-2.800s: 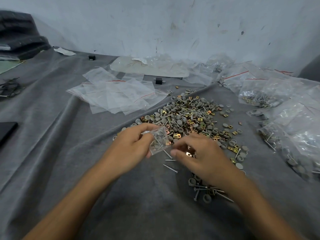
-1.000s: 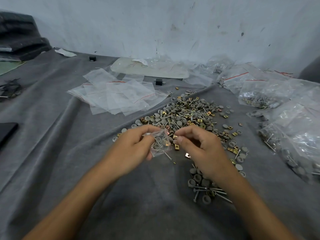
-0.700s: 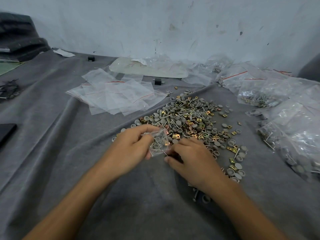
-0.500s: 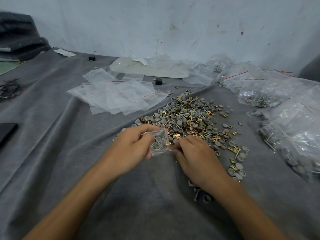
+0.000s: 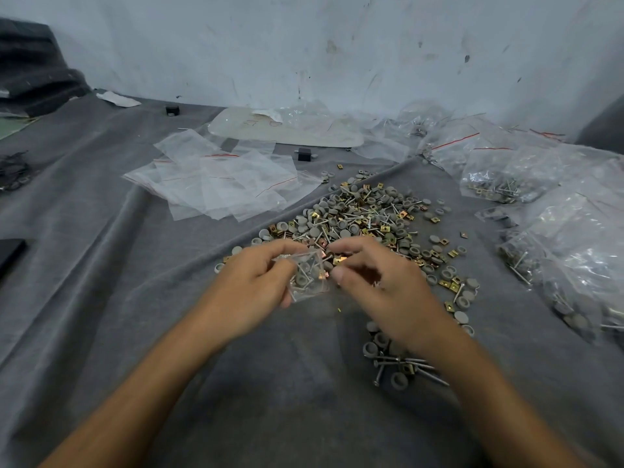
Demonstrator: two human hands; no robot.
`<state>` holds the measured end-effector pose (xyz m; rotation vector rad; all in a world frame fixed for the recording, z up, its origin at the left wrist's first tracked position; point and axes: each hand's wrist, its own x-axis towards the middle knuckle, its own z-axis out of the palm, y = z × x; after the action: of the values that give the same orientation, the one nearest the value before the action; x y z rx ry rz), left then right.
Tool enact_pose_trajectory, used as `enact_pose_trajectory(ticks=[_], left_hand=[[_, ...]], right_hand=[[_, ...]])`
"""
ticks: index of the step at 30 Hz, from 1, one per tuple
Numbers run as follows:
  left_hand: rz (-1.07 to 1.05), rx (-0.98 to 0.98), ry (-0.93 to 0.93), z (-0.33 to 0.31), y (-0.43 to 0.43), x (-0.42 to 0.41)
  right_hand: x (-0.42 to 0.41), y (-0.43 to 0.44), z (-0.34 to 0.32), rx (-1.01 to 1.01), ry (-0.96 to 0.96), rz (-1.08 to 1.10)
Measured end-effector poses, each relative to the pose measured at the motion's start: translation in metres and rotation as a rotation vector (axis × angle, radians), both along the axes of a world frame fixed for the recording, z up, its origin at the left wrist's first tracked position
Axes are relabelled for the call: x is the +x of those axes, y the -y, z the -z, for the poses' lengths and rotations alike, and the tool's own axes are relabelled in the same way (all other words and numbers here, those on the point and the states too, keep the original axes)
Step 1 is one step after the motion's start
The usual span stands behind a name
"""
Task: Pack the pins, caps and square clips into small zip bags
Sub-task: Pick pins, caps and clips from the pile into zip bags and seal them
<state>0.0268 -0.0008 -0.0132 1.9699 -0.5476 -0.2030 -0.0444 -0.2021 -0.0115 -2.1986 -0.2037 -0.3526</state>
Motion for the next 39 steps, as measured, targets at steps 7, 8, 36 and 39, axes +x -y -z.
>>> enact_pose_trajectory(ticks=[7, 8, 36, 39], left_hand=[[-0.002, 0.000, 0.001, 0.002, -0.001, 0.002], [0.000, -0.002, 0.001, 0.002, -0.001, 0.003], [0.025, 0.017, 0.028, 0.001, -0.004, 0.002], [0.016, 0.022, 0.022, 0.000, -0.003, 0.002]], right_hand=[[-0.008, 0.061, -0.016, -0.040, -0.188, 0.024], [-0.010, 0.067, -0.017, -0.063, -0.247, 0.008], [-0.008, 0.052, -0.003, -0.309, -0.206, 0.138], [-0.007, 0.056, -0.002, -0.319, -0.285, 0.082]])
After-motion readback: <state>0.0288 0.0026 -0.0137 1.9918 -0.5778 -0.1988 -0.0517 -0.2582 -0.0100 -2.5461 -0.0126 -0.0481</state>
